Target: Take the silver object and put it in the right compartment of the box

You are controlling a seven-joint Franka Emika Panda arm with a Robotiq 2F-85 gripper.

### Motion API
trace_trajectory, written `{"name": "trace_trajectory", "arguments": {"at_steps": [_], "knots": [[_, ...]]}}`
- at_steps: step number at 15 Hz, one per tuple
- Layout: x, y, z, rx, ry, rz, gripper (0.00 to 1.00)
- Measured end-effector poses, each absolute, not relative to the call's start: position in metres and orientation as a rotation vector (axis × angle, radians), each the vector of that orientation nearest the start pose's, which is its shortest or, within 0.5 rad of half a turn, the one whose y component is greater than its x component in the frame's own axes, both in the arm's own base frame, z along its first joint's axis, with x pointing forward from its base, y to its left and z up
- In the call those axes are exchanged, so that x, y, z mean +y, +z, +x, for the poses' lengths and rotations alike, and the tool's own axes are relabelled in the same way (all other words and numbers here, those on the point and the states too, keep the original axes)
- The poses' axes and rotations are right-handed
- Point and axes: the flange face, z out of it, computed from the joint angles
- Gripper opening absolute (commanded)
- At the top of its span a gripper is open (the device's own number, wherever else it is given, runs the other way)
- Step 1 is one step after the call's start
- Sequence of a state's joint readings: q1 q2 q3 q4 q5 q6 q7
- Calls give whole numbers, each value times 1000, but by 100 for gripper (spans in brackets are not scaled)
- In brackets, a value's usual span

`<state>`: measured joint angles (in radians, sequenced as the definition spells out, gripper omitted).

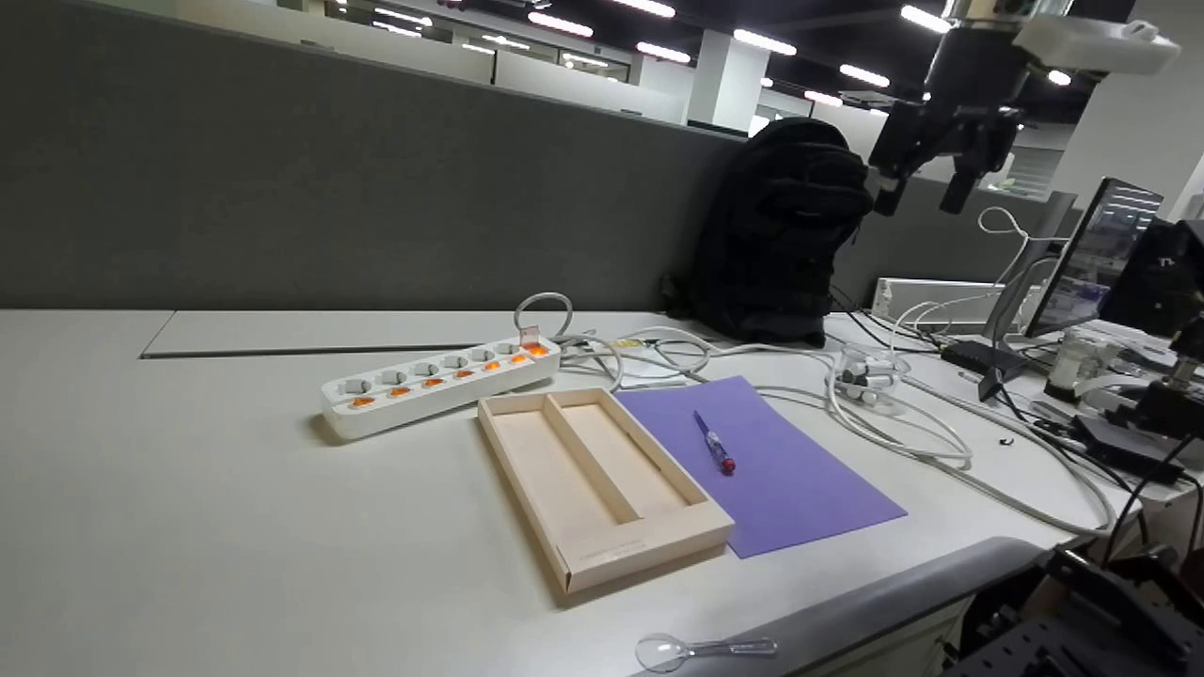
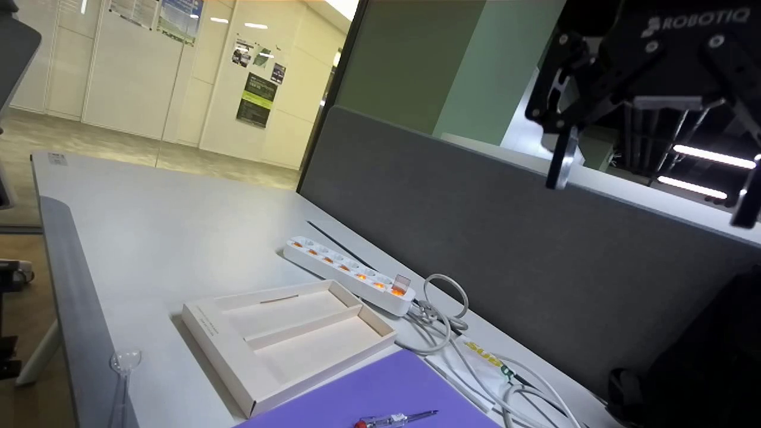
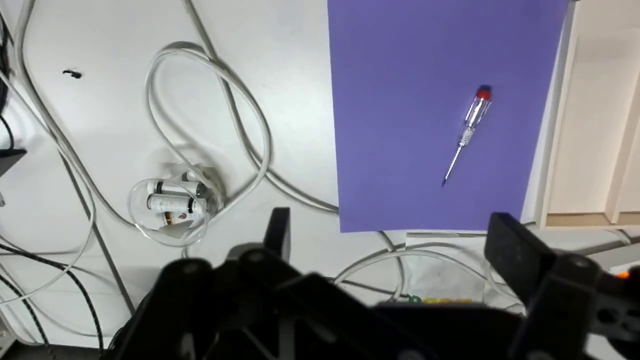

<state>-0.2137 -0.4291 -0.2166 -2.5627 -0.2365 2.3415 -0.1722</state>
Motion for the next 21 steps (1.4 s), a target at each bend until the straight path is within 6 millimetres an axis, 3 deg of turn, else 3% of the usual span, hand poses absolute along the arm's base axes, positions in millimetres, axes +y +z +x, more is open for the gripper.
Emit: {"name": "trace_trajectory", "arguments": {"at_steps": [7,14,17,21], "knots": [[-165,338,413,217,-119,-3267,100],[-146,244,430,265,-22,-3243,100],[-136,216,435,295,28,-3216,100],[-119,195,443,336,71,-3177,100]]}}
